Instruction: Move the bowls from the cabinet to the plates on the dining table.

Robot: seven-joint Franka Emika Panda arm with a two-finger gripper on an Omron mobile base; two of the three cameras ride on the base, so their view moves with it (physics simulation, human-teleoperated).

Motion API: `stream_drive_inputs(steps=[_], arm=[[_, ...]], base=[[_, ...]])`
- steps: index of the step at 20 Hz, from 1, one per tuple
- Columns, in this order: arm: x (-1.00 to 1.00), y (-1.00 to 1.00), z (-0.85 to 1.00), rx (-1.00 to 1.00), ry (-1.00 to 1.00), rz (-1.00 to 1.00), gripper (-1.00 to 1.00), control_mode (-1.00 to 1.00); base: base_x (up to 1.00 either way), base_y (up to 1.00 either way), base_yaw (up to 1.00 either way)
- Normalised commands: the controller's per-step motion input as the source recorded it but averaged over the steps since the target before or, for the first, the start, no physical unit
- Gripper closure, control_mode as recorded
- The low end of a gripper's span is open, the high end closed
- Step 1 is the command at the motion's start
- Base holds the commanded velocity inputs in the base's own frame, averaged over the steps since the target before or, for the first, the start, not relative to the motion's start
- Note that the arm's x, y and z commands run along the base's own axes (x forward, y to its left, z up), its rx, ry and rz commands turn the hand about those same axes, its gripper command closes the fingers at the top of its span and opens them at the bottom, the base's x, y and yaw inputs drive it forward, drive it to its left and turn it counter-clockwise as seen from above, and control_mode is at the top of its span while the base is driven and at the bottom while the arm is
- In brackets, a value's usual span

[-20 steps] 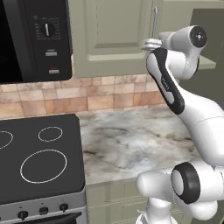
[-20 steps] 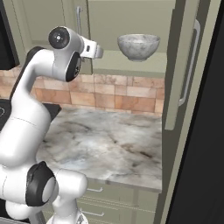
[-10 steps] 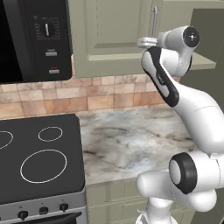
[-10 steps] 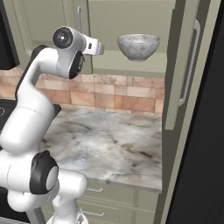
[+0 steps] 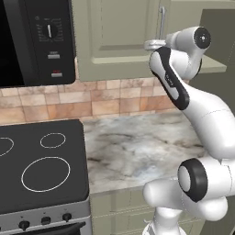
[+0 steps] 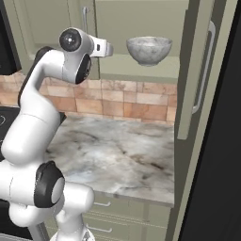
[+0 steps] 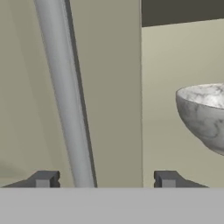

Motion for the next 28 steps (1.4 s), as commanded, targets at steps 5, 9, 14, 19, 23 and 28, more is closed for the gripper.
stream_drive_inputs(steps=[5, 9, 14, 19, 23, 28], arm=[[0.05, 0.11, 0.00, 0.00, -0.01, 0.00, 1.00, -1.00], [-0.56, 0.44, 0.00, 0.00, -0.07, 0.00, 1.00, -1.00], [-0.89, 0.51, 0.00, 0.01, -0.12, 0.00, 1.00, -1.00], [-1.00, 0.58, 0.00, 0.04, -0.14, 0.00, 1.00, -1.00], [-0.90, 0.60, 0.00, 0.06, -0.09, 0.00, 1.00, -1.00], [-0.66, 0.54, 0.00, 0.07, -0.04, -0.01, 1.00, -1.00]], base=[[0.00, 0.00, 0.00], [0.00, 0.00, 0.00], [0.00, 0.00, 0.00], [0.00, 0.00, 0.00], [0.00, 0.00, 0.00], [0.00, 0.00, 0.00]])
